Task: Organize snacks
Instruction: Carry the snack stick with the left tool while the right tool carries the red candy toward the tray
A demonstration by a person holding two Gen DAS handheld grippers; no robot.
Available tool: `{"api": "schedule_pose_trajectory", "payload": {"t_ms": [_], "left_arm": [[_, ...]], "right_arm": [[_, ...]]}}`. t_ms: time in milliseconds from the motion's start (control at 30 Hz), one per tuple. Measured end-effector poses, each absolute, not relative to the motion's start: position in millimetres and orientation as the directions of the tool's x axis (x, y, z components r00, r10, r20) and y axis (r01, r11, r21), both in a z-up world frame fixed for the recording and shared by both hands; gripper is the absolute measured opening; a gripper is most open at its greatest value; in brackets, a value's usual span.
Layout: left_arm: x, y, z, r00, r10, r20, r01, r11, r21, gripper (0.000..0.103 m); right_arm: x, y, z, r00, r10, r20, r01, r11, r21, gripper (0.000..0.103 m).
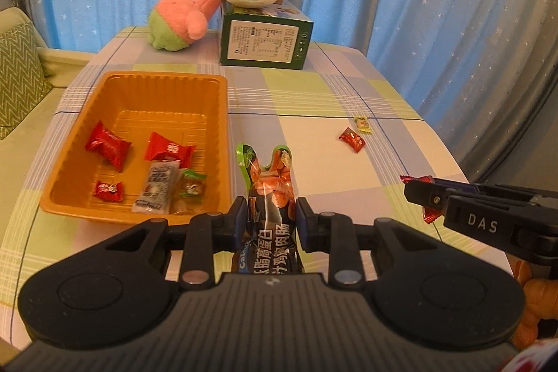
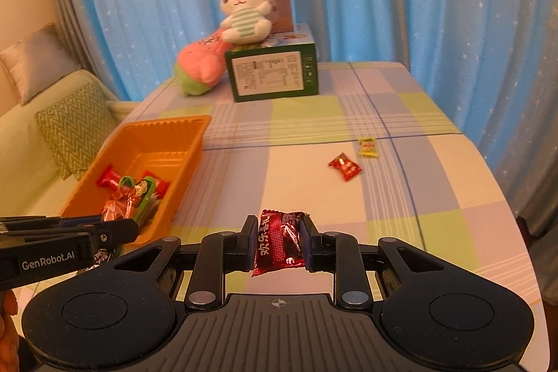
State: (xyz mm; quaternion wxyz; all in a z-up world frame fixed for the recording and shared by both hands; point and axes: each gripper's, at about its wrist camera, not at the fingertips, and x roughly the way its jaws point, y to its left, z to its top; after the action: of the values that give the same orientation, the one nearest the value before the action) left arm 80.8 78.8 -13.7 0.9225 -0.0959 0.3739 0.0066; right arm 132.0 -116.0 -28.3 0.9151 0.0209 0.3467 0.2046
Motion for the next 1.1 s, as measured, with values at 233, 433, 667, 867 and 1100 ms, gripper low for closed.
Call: {"api": "schedule_pose_trajectory", "payload": {"t_ms": [233,433,667,867,1100], "left_arm": [[62.3,91.7,-7.3,0.727,-0.034,-0.686,-0.112,0.98,-0.167,0.026],[51.1,102.0,-1.6,0.734,-0.015,-0.679,-0.133,0.977,-0.164,0.026],[44.1,111.8,2.3,0.737,0.0,-0.676,-0.152,0.974,-0.165,0.026],[40.3,118.2,4.9,0.74,0.011,-0.673,-0.165,0.972,-0.166,0.026],[36.4,121.4,7.4,0.742,0.016,-0.671,-0.172,0.971,-0.166,0.026]], "right_arm": [[119.1,-98.9,-21.5,0.67,0.409,-0.619,-0.391,0.904,0.173,0.026],[113.4,-87.1,-17.4,0.666,0.425,-0.613,-0.41,0.895,0.175,0.026],[109.0,-73.8,-15.9,0.658,0.443,-0.609,-0.431,0.885,0.178,0.026],[107.1,-65.1,-16.7,0.649,0.455,-0.61,-0.446,0.877,0.18,0.026],[106.4,-60.5,-16.7,0.645,0.462,-0.609,-0.452,0.873,0.183,0.026]]}}
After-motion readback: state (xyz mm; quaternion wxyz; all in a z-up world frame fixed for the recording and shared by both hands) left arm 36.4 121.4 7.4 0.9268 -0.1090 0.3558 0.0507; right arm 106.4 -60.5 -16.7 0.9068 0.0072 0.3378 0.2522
